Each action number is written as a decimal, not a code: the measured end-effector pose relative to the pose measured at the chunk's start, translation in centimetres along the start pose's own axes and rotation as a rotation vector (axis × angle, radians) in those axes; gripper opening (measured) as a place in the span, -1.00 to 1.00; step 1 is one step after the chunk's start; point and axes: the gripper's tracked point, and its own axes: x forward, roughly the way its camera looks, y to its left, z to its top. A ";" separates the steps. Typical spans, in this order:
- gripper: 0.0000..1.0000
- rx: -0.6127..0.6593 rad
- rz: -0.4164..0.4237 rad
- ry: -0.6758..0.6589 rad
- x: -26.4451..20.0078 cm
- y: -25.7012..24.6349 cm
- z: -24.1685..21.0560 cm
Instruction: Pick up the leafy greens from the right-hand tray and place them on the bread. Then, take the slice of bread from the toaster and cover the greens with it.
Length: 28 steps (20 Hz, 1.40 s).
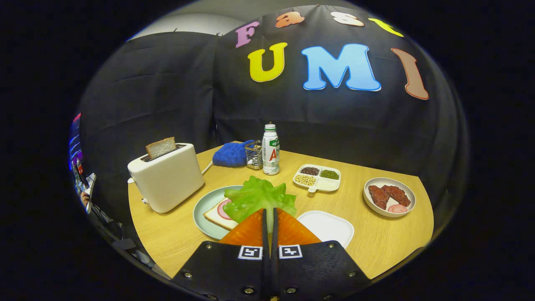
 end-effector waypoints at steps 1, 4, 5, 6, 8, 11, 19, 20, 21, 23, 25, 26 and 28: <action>-0.99 0.000 0.011 -0.003 0.4 0.8 0.1; -0.99 0.005 0.035 -0.009 1.7 2.8 0.2; -0.99 0.010 0.049 -0.005 2.3 3.6 0.2; -1.00 0.013 0.055 0.000 3.0 4.0 0.0; -0.99 0.013 0.063 0.013 4.2 4.8 -0.5; -0.99 0.011 0.053 0.029 5.9 5.3 -1.5; -0.99 -0.010 0.045 0.067 8.8 6.8 -4.1; -0.99 -0.017 0.040 0.071 9.1 6.8 -4.5; -0.99 -0.031 0.026 0.086 9.3 6.6 -5.1; -0.99 -0.048 -0.001 0.120 9.5 6.3 -6.2; -0.93 -0.042 -0.007 0.149 9.5 6.3 -7.0; -0.86 -0.043 -0.029 0.161 9.5 5.9 -7.2; -0.74 -0.039 -0.049 0.156 9.5 5.4 -7.3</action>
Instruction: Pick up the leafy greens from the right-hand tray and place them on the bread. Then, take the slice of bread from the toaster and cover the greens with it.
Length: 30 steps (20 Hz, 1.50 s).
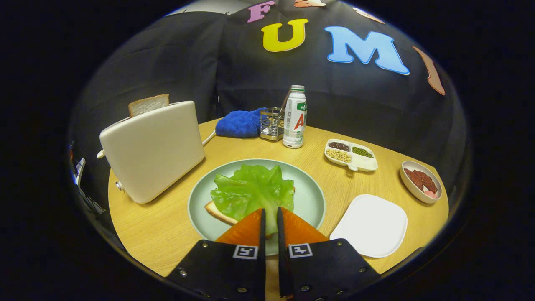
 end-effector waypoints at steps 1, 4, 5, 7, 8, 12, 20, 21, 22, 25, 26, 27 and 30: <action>-0.62 0.007 0.010 -0.010 -0.3 0.1 0.2; -0.05 0.041 0.004 -0.047 -0.9 -0.4 0.9; 0.13 0.053 -0.004 -0.064 -1.2 -0.7 1.2; 0.25 0.072 -0.026 -0.116 -2.0 -0.9 2.2; 0.25 0.074 -0.036 -0.141 -2.5 -1.0 2.8; 0.24 0.066 -0.061 -0.209 -3.8 -0.1 4.3; 0.24 0.073 -0.086 -0.297 -6.0 4.8 7.3; 0.24 0.077 -0.089 -0.309 -6.2 5.4 7.7; 0.24 0.076 -0.087 -0.321 -6.3 6.3 8.2; 0.24 0.077 -0.061 -0.343 -6.2 9.3 8.9; 0.24 0.080 -0.049 -0.352 -6.3 10.4 9.1; 0.24 0.078 -0.037 -0.361 -6.2 11.6 9.5; 0.24 0.047 0.008 -0.402 -6.3 15.7 11.5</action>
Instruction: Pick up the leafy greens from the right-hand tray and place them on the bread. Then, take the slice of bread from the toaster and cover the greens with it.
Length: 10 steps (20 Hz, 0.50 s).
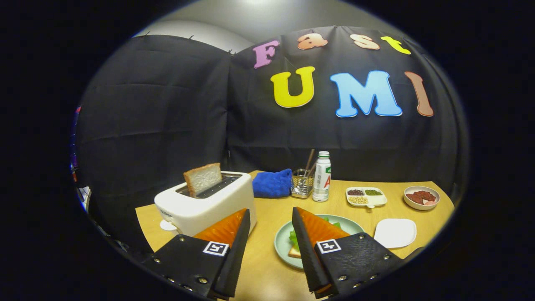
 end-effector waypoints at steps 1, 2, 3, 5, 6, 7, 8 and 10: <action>0.24 -0.002 0.035 -0.011 0.4 1.8 0.6; 0.24 -0.012 0.068 -0.016 0.7 3.6 1.0; 0.24 -0.020 0.096 -0.026 1.1 5.2 1.7; 0.24 -0.030 0.123 -0.034 2.0 7.5 2.5; 0.24 -0.038 0.125 -0.031 2.5 8.5 2.7; 0.24 -0.048 0.123 -0.025 3.1 9.3 2.8; 0.24 -0.059 0.126 -0.025 3.6 10.1 2.9; 0.24 -0.081 0.107 -0.014 4.8 11.1 2.9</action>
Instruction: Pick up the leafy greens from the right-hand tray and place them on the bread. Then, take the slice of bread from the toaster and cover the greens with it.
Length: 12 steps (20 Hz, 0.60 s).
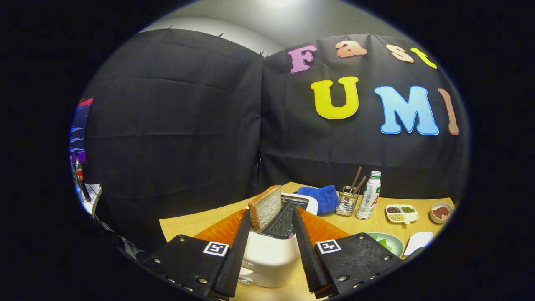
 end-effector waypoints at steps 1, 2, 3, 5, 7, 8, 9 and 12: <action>0.24 0.002 -0.009 0.007 0.5 0.3 0.0; 0.23 0.004 -0.010 0.009 1.2 0.8 -0.1; 0.23 0.007 -0.017 0.013 2.0 1.1 0.0; 0.23 0.009 -0.038 0.016 3.1 1.3 0.0; 0.24 0.002 -0.066 0.039 4.3 1.3 -0.5; 0.23 0.002 -0.072 0.053 4.9 1.5 -0.9; 0.23 0.004 -0.073 0.065 5.4 1.7 -1.2; -0.07 -0.023 -0.129 0.062 6.3 1.1 -1.1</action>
